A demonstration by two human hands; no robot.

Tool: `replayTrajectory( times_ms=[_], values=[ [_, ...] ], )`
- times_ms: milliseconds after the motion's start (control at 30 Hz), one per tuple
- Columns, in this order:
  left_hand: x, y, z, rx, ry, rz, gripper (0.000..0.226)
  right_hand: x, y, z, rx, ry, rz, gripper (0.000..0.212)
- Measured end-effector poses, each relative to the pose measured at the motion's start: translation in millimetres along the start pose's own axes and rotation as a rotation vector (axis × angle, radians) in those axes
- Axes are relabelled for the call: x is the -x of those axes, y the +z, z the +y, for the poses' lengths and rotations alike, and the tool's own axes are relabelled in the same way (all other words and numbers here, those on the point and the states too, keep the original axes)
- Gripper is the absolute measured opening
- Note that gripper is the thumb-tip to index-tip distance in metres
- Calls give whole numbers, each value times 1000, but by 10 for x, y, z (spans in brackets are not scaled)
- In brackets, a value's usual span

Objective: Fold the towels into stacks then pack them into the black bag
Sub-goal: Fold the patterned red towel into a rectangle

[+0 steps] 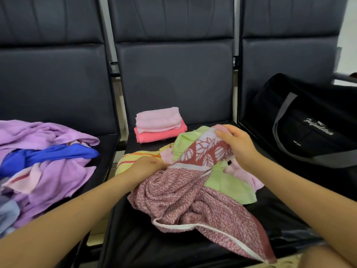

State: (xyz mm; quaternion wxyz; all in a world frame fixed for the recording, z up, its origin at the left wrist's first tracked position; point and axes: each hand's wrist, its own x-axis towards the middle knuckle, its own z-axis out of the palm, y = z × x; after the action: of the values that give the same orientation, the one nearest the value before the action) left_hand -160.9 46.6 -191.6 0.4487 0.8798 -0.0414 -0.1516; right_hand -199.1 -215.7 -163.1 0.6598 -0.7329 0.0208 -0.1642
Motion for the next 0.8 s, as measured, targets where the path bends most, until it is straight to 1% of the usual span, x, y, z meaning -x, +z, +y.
replayTrajectory(
  times_ms=[100,167,200,233,300,367,433,500,533,600,667,733,800],
  values=[
    [5,63,9,-128,86,20,28,-3,35,39,8,36,-20,9],
    [5,124,25,-220,93,31,41,-12,58,74,27,65,-32,9],
    [-4,150,34,-227,82,23,43,-20,63,93,33,83,-34,9],
    [-12,174,45,-211,80,16,40,-31,65,111,46,105,-39,11],
    [-28,207,63,-122,75,13,24,-45,64,151,97,161,-58,15],
    [-3,189,101,21,44,60,22,-47,60,166,174,173,-52,16],
    [-10,133,121,215,-5,143,20,-65,40,150,200,131,14,17],
    [-25,23,160,389,22,248,13,-113,2,113,154,106,81,19],
    [-48,-44,180,435,53,292,12,-140,-24,85,144,102,92,21],
    [-94,-177,240,480,123,350,13,-212,-83,40,177,92,80,20],
    [-153,-313,302,548,153,414,9,-306,-166,27,242,97,61,16],
    [-206,-431,357,634,140,457,10,-372,-251,50,267,162,11,16],
    [-264,-515,375,719,122,464,9,-374,-305,86,224,272,-75,22]
  ],
)
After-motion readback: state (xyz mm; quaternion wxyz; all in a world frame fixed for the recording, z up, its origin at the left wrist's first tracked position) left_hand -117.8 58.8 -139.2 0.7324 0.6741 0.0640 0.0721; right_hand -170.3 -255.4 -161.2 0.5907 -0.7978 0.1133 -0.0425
